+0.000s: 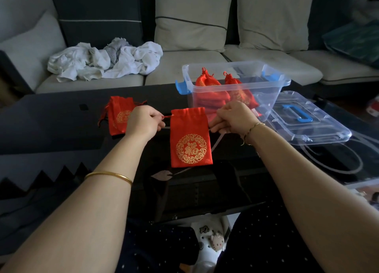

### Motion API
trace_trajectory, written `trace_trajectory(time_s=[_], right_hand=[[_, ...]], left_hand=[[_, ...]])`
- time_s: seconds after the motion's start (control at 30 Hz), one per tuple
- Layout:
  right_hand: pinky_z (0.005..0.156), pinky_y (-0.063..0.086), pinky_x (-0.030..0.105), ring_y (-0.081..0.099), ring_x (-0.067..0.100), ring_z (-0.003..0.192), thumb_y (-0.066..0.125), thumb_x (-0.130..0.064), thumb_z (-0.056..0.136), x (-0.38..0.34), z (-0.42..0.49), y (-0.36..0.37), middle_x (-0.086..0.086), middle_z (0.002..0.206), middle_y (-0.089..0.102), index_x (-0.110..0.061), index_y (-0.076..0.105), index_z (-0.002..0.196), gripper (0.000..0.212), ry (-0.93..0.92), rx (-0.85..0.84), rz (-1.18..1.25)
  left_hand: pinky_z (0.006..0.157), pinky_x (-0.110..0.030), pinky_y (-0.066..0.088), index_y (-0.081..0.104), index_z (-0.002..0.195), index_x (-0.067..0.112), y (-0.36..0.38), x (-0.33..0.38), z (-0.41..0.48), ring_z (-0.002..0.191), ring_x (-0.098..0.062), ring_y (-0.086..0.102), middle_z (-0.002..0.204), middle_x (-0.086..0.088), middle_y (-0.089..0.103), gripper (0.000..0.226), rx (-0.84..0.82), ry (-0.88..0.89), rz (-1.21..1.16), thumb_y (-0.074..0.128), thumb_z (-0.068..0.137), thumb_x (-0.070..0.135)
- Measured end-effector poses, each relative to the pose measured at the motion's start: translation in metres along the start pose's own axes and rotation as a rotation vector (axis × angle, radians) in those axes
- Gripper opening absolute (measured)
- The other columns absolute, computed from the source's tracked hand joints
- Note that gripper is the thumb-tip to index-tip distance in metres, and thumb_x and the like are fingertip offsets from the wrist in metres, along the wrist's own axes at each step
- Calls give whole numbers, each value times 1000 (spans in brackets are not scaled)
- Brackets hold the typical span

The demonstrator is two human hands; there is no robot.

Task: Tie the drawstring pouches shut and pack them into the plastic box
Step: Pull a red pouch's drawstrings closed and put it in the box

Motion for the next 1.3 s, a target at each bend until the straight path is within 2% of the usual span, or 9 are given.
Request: trace_trajectory(time_s=[0.3,0.47,0.57,0.67,0.77,0.93,1.03,1.2,1.3], right_hand=[[35,37,9,46,1,36,61,-34,88,3,-1,-33,-7,53,58,-15,64,64,30,-27,296,-106],[49,31,18,36,4,46,61,-41,86,40,2,-12,-10,49,46,-21,64,51,40,372,139,426],[56,35,20,38,3,46,58,-41,88,54,-1,-14,-12,39,40,-22,60,50,42,529,179,639],[51,35,19,37,3,32,57,-38,89,60,-7,-22,-11,33,38,-23,57,57,35,589,286,760],[50,33,16,35,2,24,53,-37,92,58,-7,-23,-11,30,37,-23,56,58,37,541,333,768],[40,32,14,35,4,41,59,-31,90,36,-1,-34,-8,41,42,-18,57,62,31,316,401,634],[42,34,18,35,6,42,61,-28,89,8,1,-33,-4,54,44,-15,60,62,30,128,377,594],[45,33,19,38,7,47,63,-30,87,-42,-2,-20,-6,51,47,-18,67,55,34,-138,314,499],[46,34,16,40,4,47,62,-31,88,-65,-4,-8,-8,51,50,-20,68,51,39,-249,277,394]], left_hand=[[87,-44,50,63,87,8,-9,-2,2,91,-20,53,99,-3,56,29,77,-80,19,41,99,21],[49,-22,36,53,67,14,0,-20,0,50,-10,42,62,1,50,33,80,-377,-375,42,97,20],[39,-18,26,43,58,19,7,-34,-7,32,-7,29,41,7,38,36,36,-628,-807,35,92,15],[35,-14,21,37,55,21,10,-37,-8,26,-8,24,34,8,32,36,37,-694,-1009,30,89,13],[42,-18,29,43,58,20,12,-25,-10,37,-7,34,45,7,42,34,72,-667,-1144,36,92,16],[77,-25,45,46,68,21,6,14,-2,91,-8,65,94,4,71,34,-59,-349,-1242,37,100,29],[88,-28,45,51,72,20,9,37,-5,85,-9,69,80,5,72,33,-151,-238,-1254,38,100,31],[68,-21,53,66,86,12,19,63,-14,63,-7,59,68,4,64,22,-287,-121,-1014,51,95,25],[50,-14,45,69,81,11,21,71,-17,53,-4,51,63,2,59,11,-291,-13,-796,61,87,9]])
Point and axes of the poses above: each hand's wrist, its own z-axis towards the middle knuckle, its own y-axis out of the palm, x = y × z, the point moved 9 cm from there along z, towards the middle knuckle
